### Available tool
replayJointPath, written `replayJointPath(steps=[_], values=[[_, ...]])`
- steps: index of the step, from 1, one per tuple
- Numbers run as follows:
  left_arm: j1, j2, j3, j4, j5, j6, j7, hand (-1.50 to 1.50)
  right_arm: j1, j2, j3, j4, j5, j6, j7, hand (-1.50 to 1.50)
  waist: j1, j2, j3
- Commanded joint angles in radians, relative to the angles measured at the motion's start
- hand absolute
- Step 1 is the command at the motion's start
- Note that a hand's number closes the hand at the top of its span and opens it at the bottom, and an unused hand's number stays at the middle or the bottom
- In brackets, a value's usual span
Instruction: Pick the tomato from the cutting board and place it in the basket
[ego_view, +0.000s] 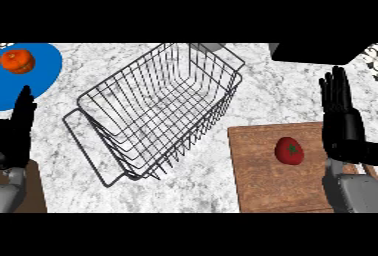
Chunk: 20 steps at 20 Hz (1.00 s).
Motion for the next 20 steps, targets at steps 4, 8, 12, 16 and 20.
replayJointPath(steps=[4, 8, 12, 16, 20], values=[[-0.062, -0.002, -0.071, -0.078, -0.005, -0.119, -0.094, 0.0, -0.17, 0.018, 0.159, 0.044, -0.007, 0.135, 0.181, 1.5, -0.012, -0.017, 0.044], [-0.094, -0.016, -0.138, -0.102, 0.008, -0.205, -0.125, 0.0, -0.186, 0.238, 0.184, 0.025, -0.235, 0.154, 0.22, 1.5, -0.006, -0.011, 0.047], [-0.128, -0.004, -0.128, -0.125, 0.007, -0.227, -0.082, 0.0, -0.273, 0.244, 0.418, 0.05, -0.069, -0.255, 0.21, -1.5, -0.023, -0.023, 0.044], [-0.081, -0.012, -0.116, -0.11, 0.016, -0.228, -0.108, 0.0, -0.378, 0.174, 0.42, 0.041, 0.226, -0.383, 0.44, -1.5, -0.049, -0.032, 0.04], [-0.052, 0.019, -0.1, -0.13, 0.022, -0.24, -0.102, 0.0, -0.452, -0.082, 0.423, 0.129, 0.364, -0.263, 0.67, -1.5, -0.064, -0.05, 0.034]])
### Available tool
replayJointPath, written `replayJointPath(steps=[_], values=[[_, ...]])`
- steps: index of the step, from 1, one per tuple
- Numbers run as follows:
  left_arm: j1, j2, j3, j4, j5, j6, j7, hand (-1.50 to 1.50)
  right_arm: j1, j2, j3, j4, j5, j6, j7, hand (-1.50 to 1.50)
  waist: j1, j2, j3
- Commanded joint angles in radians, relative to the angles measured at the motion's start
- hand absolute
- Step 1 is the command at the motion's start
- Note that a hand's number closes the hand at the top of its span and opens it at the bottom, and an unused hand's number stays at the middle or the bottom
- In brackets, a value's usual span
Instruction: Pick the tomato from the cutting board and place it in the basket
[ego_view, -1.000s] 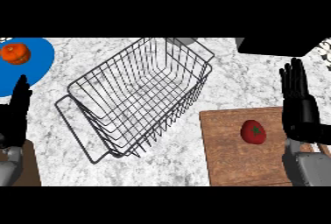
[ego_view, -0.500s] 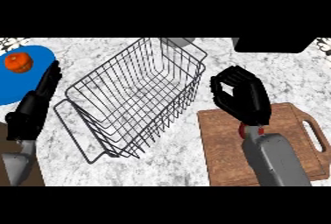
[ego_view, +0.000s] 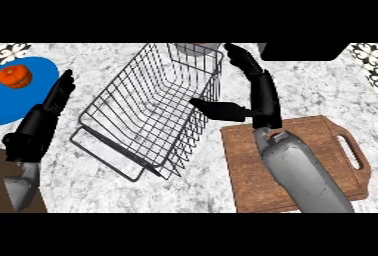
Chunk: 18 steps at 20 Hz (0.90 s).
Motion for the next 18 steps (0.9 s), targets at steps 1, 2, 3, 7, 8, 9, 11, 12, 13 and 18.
replayJointPath(steps=[1, 2, 3, 7, 8, 9, 11, 12, 13, 18], values=[[0.008, 0.008, 0.01, 0.012, 0.002, -0.003, 0.01, 0.0, -0.096, -0.204, 0.031, 0.063, 0.154, 0.071, 0.247, -1.5, -0.029, -0.006, -0.005], [-0.007, 0.019, 0.025, 0.02, 0.011, -0.016, -0.008, 0.0, -0.131, -0.252, 0.046, 0.075, 0.171, 0.134, 0.294, -1.5, -0.031, -0.004, -0.007], [0.004, -0.001, 0.011, 0.013, 0.002, 0.002, 0.004, 0.0, -0.155, -0.288, 0.081, 0.076, 0.177, 0.217, 0.347, -1.5, -0.027, -0.009, -0.007], [0.001, 0.005, 0.0, -0.005, -0.006, -0.008, 0.006, 0.0, -0.248, -0.396, 0.178, 0.07, 0.127, 0.556, 0.483, -1.5, -0.004, -0.006, -0.005], [0.017, -0.014, -0.004, 0.022, -0.002, -0.005, -0.006, 0.0, -0.251, -0.411, 0.188, 0.038, 0.087, 0.634, 0.516, -1.5, -0.021, -0.002, -0.004], [0.014, -0.006, -0.002, 0.018, -0.007, -0.01, -0.015, 0.0, -0.284, -0.426, 0.185, 0.036, 0.041, 0.719, 0.544, -1.5, -0.011, 0.0, -0.003], [-0.001, -0.002, 0.01, 0.018, 0.001, -0.013, -0.006, 0.0, -0.334, -0.453, 0.167, 0.0, -0.056, 0.863, 0.625, -1.5, -0.017, -0.002, -0.001], [0.007, -0.03, -0.023, -0.002, -0.027, 0.012, -0.004, 0.0, -0.348, -0.453, 0.166, 0.014, -0.094, 0.92, 0.659, -1.5, -0.007, 0.003, 0.001], [0.003, 0.007, 0.016, -0.001, 0.004, -0.019, -0.003, 0.0, -0.372, -0.458, 0.154, -0.004, -0.143, 0.977, 0.714, -1.5, -0.004, 0.001, 0.002], [-0.039, -0.025, 0.008, 0.023, -0.008, -0.016, 0.016, 0.0, -0.407, -0.528, 0.08, -0.027, -0.34, 1.165, 0.841, -1.5, -0.016, 0.011, 0.005]])
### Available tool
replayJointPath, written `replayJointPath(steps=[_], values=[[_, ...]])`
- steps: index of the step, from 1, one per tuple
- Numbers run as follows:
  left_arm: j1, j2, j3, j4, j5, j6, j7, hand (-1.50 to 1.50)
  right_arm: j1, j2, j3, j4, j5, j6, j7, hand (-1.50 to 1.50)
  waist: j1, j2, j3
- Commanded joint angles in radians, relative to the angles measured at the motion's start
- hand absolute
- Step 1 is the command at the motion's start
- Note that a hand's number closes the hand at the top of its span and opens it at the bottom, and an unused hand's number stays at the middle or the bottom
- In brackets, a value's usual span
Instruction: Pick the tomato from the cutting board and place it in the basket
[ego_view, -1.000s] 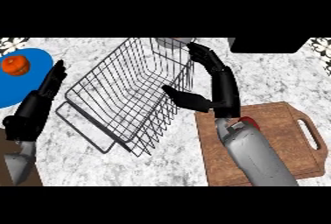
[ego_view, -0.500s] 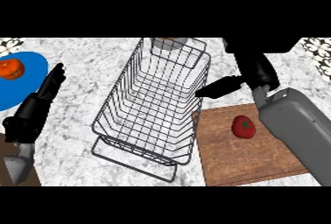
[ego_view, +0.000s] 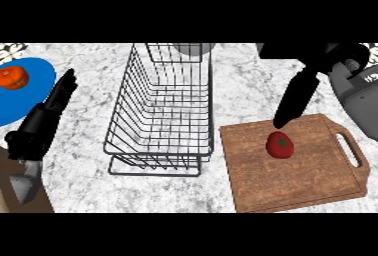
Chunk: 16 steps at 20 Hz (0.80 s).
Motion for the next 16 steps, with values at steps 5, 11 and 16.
replayJointPath(steps=[5, 11, 16], values=[[-0.017, 0.007, 0.034, 0.007, -0.001, -0.033, -0.01, 0.0, 0.008, -0.076, -0.018, -0.017, -0.159, 0.181, 0.173, -1.5, 0.004, 0.008, 0.003], [0.039, -0.031, 0.027, -0.047, -0.035, -0.016, -0.006, 0.0, 0.096, -0.055, 0.01, 0.004, -0.08, 0.155, 0.09, -1.5, 0.018, 0.011, 0.004], [0.056, -0.042, 0.04, -0.03, -0.034, -0.042, -0.038, 0.0, 0.119, -0.063, 0.04, 0.014, -0.068, 0.21, 0.096, -1.5, 0.02, 0.011, 0.004]])
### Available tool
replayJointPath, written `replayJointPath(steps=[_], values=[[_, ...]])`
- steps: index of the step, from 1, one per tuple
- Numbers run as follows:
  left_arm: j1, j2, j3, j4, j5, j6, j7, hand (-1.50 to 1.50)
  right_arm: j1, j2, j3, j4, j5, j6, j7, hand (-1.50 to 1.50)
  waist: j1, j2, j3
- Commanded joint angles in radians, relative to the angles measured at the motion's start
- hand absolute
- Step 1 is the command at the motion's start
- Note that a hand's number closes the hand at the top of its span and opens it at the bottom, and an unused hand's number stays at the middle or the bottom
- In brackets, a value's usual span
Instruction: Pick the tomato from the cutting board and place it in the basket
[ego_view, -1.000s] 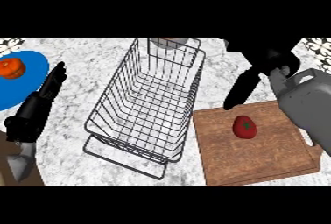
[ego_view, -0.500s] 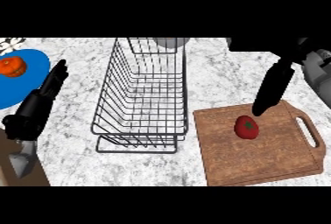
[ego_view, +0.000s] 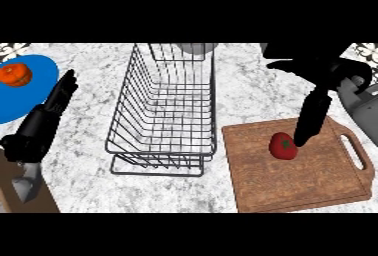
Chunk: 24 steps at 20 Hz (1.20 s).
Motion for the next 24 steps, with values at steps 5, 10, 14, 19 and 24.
replayJointPath(steps=[5, 10, 14, 19, 24], values=[[-0.048, -0.023, 0.014, 0.038, -0.034, -0.006, 0.017, 0.0, 0.109, 0.038, 0.06, 0.051, 0.115, 0.061, -0.002, -1.5, -0.002, 0.003, 0.001], [-0.003, -0.035, 0.041, -0.001, -0.039, -0.029, 0.006, 0.0, 0.19, 0.086, 0.037, 0.003, 0.206, 0.03, 0.02, -1.5, 0.0, 0.001, 0.001], [-0.005, -0.037, 0.056, 0.012, -0.058, -0.046, 0.012, 0.0, 0.266, 0.013, -0.033, -0.013, 0.266, 0.061, -0.084, -1.5, -0.004, 0.001, 0.001], [-0.019, -0.078, 0.079, 0.071, -0.089, -0.065, -0.058, 0.0, 0.292, 0.106, -0.085, 0.017, 0.386, 0.068, -0.155, -1.5, -0.001, 0.003, 0.001], [-0.025, -0.086, 0.095, 0.028, -0.115, -0.069, -0.023, 0.0, 0.371, 0.139, -0.092, 0.003, 0.521, 0.028, -0.211, -1.5, -0.001, 0.002, 0.001]])
